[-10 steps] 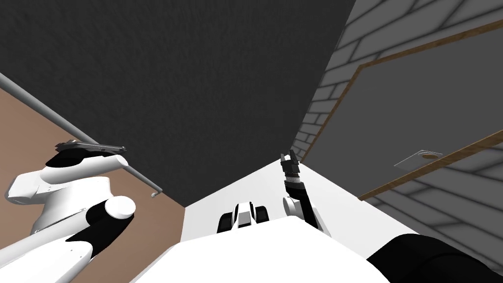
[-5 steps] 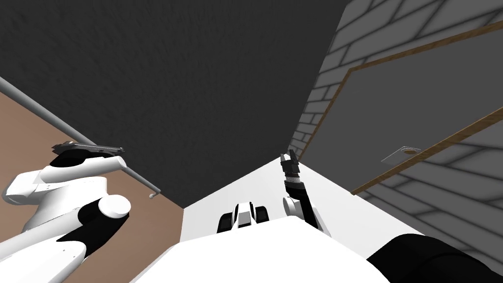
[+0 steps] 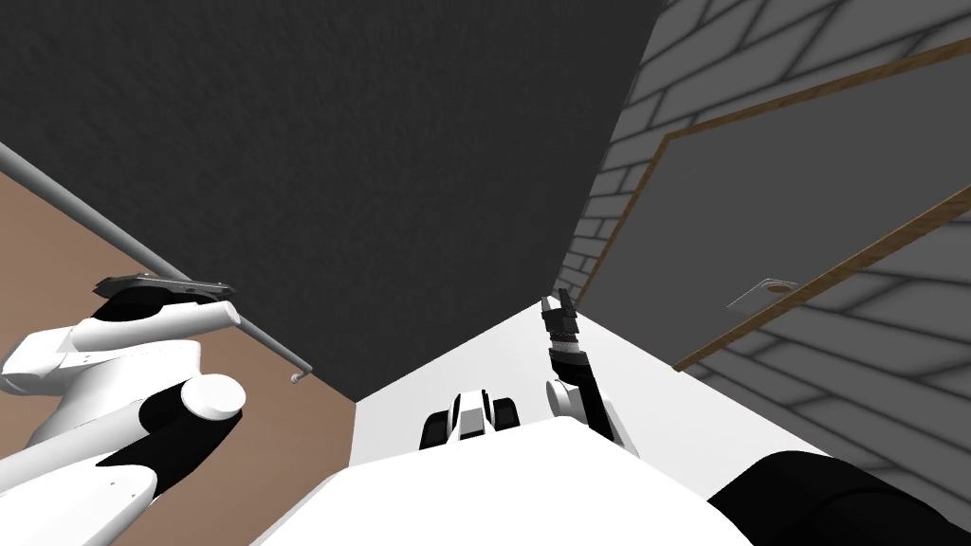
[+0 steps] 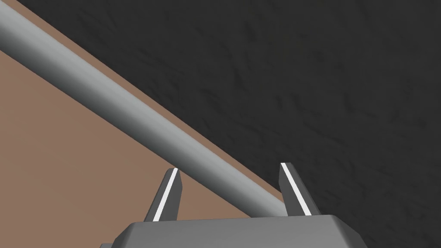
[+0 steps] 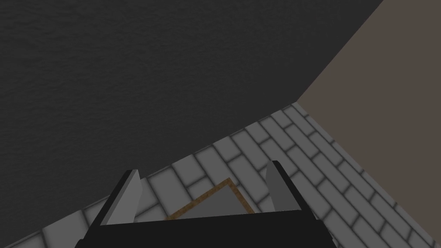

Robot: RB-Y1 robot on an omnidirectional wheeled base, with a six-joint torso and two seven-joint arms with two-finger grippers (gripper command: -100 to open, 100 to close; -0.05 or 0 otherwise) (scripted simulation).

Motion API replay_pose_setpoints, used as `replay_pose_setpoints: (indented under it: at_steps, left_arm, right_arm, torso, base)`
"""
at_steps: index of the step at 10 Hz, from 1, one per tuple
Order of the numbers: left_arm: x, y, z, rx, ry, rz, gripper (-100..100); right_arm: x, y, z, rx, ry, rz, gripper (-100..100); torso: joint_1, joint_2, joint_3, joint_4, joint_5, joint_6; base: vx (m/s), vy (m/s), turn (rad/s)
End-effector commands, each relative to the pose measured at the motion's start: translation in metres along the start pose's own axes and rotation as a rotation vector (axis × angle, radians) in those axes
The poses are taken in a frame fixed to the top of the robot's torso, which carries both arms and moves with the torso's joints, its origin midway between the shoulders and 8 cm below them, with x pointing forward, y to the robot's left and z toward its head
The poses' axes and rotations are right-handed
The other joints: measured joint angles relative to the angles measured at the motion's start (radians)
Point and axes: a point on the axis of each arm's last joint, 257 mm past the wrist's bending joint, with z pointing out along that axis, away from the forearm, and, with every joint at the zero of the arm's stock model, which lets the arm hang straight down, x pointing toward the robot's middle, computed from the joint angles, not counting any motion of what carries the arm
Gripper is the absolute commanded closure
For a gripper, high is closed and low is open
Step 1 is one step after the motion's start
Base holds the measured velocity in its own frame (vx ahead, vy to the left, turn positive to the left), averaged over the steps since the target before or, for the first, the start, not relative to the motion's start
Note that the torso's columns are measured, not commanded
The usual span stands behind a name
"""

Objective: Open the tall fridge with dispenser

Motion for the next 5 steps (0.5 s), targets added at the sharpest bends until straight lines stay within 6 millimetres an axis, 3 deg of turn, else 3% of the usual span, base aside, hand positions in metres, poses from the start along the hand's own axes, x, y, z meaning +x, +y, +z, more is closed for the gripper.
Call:
replay_pose_setpoints:
  at_steps: [1,2,3,4,5]
  left_arm:
    - [-0.008,0.024,-0.009,-0.046,-0.023,-0.025,100]
    - [0.002,0.014,-0.01,-0.027,-0.002,-0.015,100]
    - [0.002,0.014,-0.01,-0.027,-0.001,-0.003,100]
    - [-0.003,0.03,-0.016,-0.062,-0.013,-0.028,100]
    - [0.004,0.024,-0.017,-0.05,0.002,-0.015,100]
  right_arm:
    - [0.0,0.0,0.0,0.0,0.0,0.0,0]
    - [0.0,0.0,0.0,0.0,0.0,0.0,0]
    - [0.0,0.0,0.0,0.0,0.0,0.0,0]
    - [0.0,0.0,0.0,0.0,0.0,0.0,0]
    - [0.0,0.0,0.0,0.0,0.0,0.0,0]
  torso:
    - [0.002,-0.001,-0.002,-0.002,-0.001,0.001]
    - [0.004,-0.001,-0.001,-0.003,0.002,-0.001]
    - [0.005,0.001,-0.001,-0.002,0.001,0.003]
    - [0.003,0.001,-0.001,-0.002,0.0,0.006]
    - [0.004,0.0,-0.001,-0.003,0.003,0.001]
  base:
    - [0.109,-0.002,0.165]
    - [0.086,-0.01,0.107]
    - [0.033,-0.011,0.023]
    - [0.059,0.005,0.134]
    - [0.066,-0.004,0.085]
